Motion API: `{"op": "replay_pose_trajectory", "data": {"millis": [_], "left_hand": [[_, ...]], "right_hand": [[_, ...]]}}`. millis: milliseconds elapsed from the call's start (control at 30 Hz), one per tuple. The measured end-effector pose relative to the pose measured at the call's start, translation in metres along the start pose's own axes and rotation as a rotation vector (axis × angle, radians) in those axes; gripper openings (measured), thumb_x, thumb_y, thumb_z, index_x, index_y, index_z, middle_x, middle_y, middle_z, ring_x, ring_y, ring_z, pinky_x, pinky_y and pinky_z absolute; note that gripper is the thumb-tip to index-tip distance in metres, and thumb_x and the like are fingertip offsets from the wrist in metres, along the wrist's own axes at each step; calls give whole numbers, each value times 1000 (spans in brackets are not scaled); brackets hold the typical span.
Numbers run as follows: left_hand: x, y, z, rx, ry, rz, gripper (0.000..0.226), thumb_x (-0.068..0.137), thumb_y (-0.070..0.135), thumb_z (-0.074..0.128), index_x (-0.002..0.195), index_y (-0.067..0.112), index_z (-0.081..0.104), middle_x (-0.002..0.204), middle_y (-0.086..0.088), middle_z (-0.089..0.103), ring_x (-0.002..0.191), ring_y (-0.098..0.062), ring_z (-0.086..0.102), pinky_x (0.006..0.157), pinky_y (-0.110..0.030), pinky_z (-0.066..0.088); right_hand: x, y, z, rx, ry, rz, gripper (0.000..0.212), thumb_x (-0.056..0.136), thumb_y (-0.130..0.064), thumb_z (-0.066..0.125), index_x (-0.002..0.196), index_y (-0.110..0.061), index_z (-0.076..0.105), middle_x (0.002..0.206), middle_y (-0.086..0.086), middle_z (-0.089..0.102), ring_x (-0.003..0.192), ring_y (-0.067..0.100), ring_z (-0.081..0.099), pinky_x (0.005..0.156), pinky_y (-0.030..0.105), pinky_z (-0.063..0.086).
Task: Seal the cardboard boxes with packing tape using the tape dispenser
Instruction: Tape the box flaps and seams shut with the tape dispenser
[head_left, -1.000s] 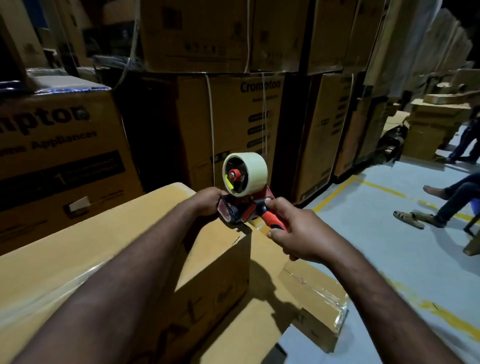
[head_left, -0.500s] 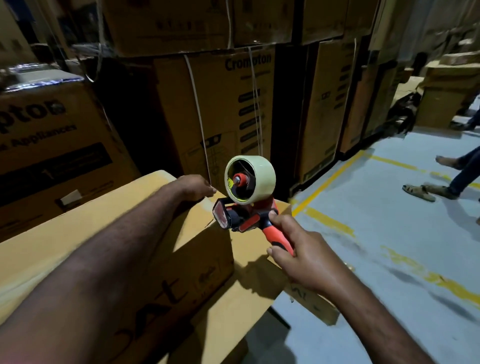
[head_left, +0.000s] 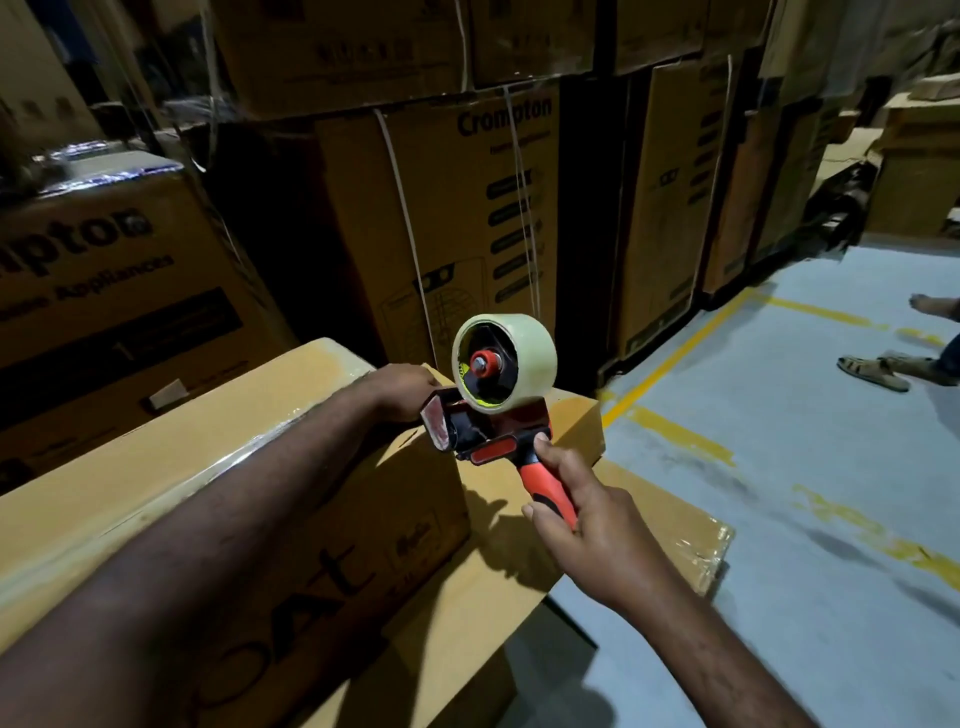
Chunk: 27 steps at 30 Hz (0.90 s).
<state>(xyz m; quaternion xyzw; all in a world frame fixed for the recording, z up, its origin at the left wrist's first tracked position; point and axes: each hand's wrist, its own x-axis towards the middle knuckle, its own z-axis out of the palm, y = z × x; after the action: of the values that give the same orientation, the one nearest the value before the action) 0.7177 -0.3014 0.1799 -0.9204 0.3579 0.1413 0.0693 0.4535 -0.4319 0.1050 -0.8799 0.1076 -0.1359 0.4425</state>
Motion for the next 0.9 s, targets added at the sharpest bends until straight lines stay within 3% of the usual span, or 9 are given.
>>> {"op": "replay_pose_trajectory", "data": {"millis": [167,333,400,500,600,700,767,833,900], "left_hand": [[2,13,3,-109,44,-66,66,101,68,30,119,22,73,112,1,67,103,-17,60,89,-36,50],[-9,14,4,-200,123,-41,55,103,59,37,112,22,76,116,2,72,107,-15,61,102,-39,46],[-13,13,3,-207,130,-21,51,105,55,37,112,23,75,118,3,73,121,-14,58,124,-50,18],[-17,11,3,-167,170,-25,51,104,57,37,113,22,74,115,4,74,126,-14,58,125,-54,-5],[-29,22,6,-210,267,40,56,100,58,39,118,16,71,118,-3,74,121,-21,61,124,-53,15],[-51,28,17,-455,225,115,67,98,59,35,113,4,71,114,-18,71,105,-31,65,93,-39,50],[-57,25,27,-402,180,150,59,104,50,33,129,7,65,137,-16,61,133,-30,51,119,-45,27],[-60,22,30,-349,188,146,51,109,42,31,144,12,54,155,-9,46,150,-25,28,125,-41,1],[-58,22,30,-288,191,139,52,110,42,29,149,12,48,158,-7,43,151,-21,27,125,-41,-2]], "right_hand": [[-17,25,9,64,14,22,59,94,-48,59,138,-69,25,105,-1,63,73,16,66,67,42,61],[-27,42,21,46,33,-14,64,96,-47,59,140,-68,18,112,-2,65,77,7,63,64,21,51],[-30,46,27,72,43,-10,65,95,-47,60,139,-71,17,114,-2,65,77,8,64,63,21,50],[-31,49,34,86,44,9,63,95,-49,60,139,-69,20,118,-3,63,82,10,66,65,16,52],[-25,51,38,54,29,20,61,96,-50,58,146,-56,23,124,-1,62,89,12,63,63,7,44],[-22,53,39,60,23,25,62,96,-49,57,149,-51,24,132,-1,59,101,15,64,67,10,44],[-23,53,43,59,25,23,61,96,-50,57,147,-54,23,133,-1,58,103,16,63,71,13,45],[-24,49,49,53,25,28,62,97,-49,56,145,-59,19,129,0,60,101,15,62,69,14,45],[-25,41,54,53,18,41,64,98,-46,56,148,-56,18,128,3,60,99,15,61,62,7,42]]}}
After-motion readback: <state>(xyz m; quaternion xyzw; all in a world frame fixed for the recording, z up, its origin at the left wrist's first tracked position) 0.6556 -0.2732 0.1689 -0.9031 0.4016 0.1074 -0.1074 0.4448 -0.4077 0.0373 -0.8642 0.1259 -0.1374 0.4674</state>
